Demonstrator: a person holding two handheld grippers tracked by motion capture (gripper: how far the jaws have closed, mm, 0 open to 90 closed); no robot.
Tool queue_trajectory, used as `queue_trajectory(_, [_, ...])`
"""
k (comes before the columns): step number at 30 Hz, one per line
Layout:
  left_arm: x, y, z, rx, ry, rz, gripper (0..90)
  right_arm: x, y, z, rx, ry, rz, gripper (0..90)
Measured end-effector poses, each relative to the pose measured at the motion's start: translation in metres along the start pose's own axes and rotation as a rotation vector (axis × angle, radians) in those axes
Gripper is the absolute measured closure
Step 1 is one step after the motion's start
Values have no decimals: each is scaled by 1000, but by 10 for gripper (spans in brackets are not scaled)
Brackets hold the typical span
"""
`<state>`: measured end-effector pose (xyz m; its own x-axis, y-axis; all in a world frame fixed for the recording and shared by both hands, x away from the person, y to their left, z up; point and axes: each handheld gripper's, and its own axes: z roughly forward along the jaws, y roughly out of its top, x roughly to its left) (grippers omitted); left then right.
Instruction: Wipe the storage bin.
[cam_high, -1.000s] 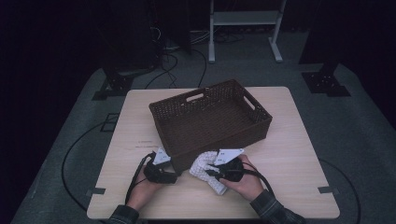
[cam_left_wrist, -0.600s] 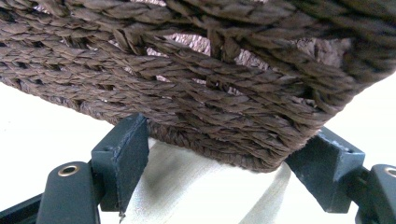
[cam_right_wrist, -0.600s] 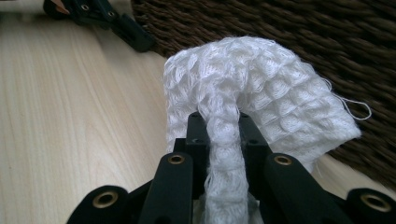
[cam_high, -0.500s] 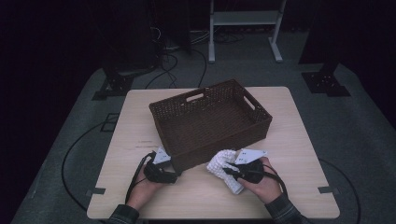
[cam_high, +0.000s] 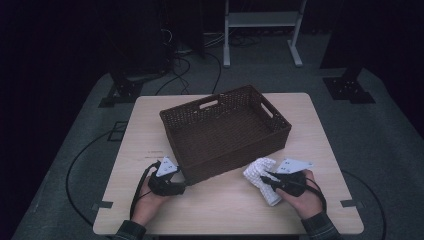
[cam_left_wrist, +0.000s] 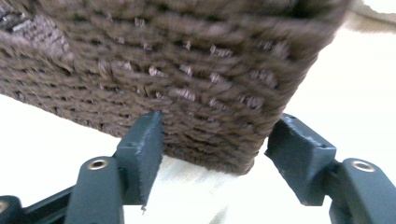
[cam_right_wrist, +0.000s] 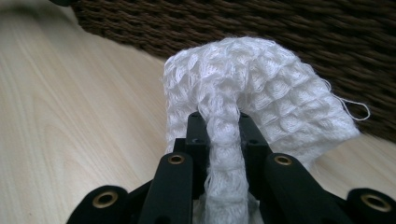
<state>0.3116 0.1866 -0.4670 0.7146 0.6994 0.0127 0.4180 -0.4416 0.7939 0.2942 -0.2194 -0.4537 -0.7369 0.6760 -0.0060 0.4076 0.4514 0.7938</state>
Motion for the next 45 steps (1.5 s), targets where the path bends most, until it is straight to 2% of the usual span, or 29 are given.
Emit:
queue_trajectory(4, [-8, 3, -4, -4, 25, 22, 464, -8, -8, -9, -4, -28, 31, 780])
queue_trajectory(7, [-12, 4, -3, 4, 50, 33, 476, -13, -14, -15, -4, -49, 41, 779])
queue_trajectory(10, [-10, 4, -3, 2, 48, 19, 500, -16, -17, -19, 1, -63, 54, 779])
queue_trajectory(16, [-5, 4, -6, 1, 56, 11, 505, -18, -18, -18, 12, -82, 46, 779])
queue_trajectory(19, [1, 3, -8, -5, 60, -10, 505, -18, -19, -19, 13, -85, 46, 780])
queue_trajectory(25, [15, 0, -12, -18, 97, -46, 511, -23, -22, -23, 13, -104, 64, 779])
queue_trajectory(30, [28, 0, -13, -11, 127, -65, 514, -31, -30, -30, 20, -129, 95, 780])
queue_trajectory(34, [40, 0, -12, -12, 145, -100, 514, -39, -35, -34, 28, -160, 109, 780])
queue_trajectory(37, [50, -1, -11, -18, 168, -119, 526, -43, -37, -35, 44, -186, 110, 780])
queue_trajectory(42, [62, 2, -8, -10, 235, -123, 530, -46, -38, -33, 48, -189, 119, 780])
queue_trajectory(45, [69, 3, -6, -12, 251, -129, 530, -46, -38, -32, 51, -189, 120, 779])
